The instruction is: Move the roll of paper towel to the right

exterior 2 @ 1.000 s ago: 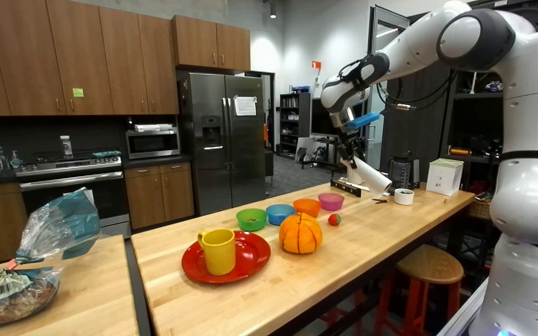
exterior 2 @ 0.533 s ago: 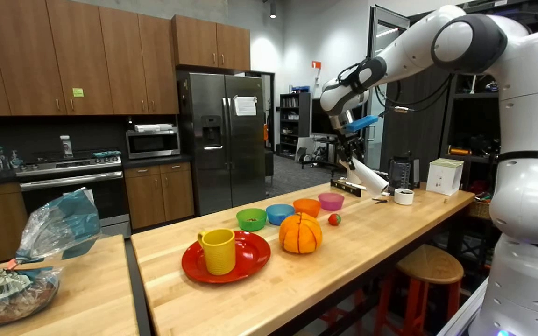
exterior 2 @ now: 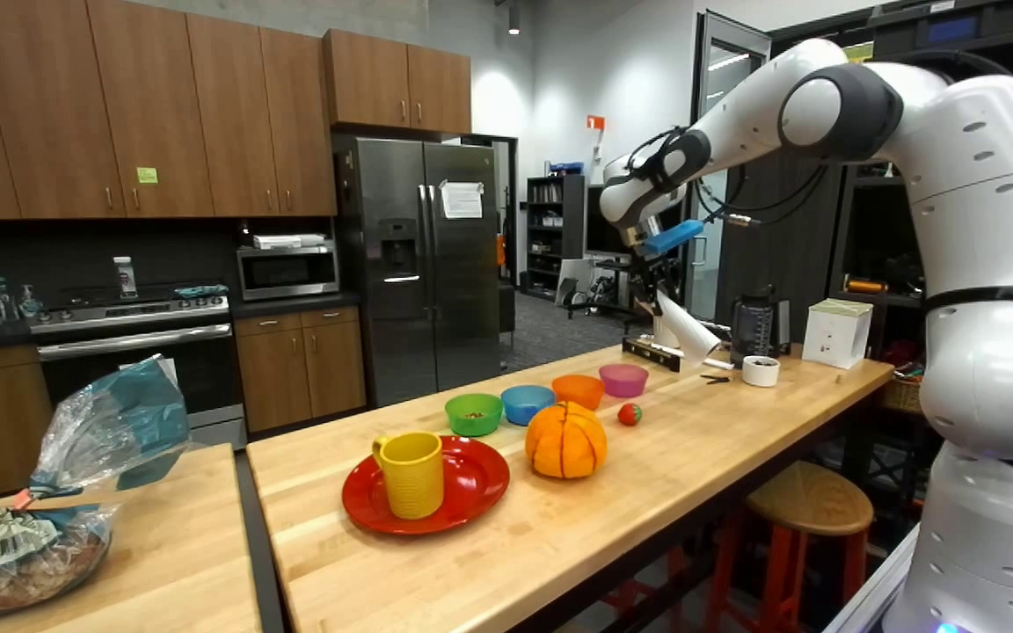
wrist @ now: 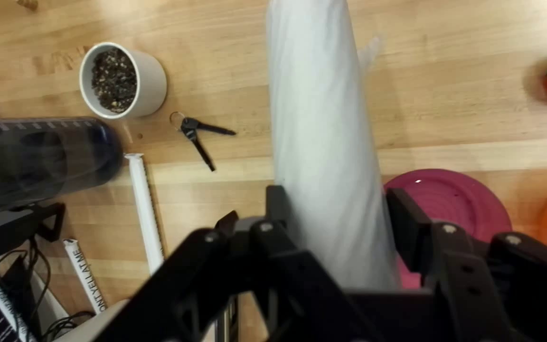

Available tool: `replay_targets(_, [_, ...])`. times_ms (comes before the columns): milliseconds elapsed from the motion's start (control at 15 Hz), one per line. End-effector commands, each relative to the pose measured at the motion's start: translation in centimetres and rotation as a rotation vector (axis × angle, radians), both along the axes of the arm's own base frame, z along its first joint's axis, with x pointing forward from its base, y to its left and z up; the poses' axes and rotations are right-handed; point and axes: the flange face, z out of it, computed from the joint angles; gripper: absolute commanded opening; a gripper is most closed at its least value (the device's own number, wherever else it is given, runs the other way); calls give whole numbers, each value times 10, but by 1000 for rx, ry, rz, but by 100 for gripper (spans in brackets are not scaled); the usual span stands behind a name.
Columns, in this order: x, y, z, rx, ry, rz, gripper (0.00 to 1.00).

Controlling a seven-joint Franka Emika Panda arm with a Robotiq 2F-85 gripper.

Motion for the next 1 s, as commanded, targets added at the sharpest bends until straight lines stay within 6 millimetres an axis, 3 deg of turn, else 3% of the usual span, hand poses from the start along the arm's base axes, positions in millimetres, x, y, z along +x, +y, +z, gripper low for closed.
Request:
replay_targets(0, [26, -19, 1, -64, 5, -15, 30])
replay_targets(933, [90, -41, -43, -44, 53, -80, 30])
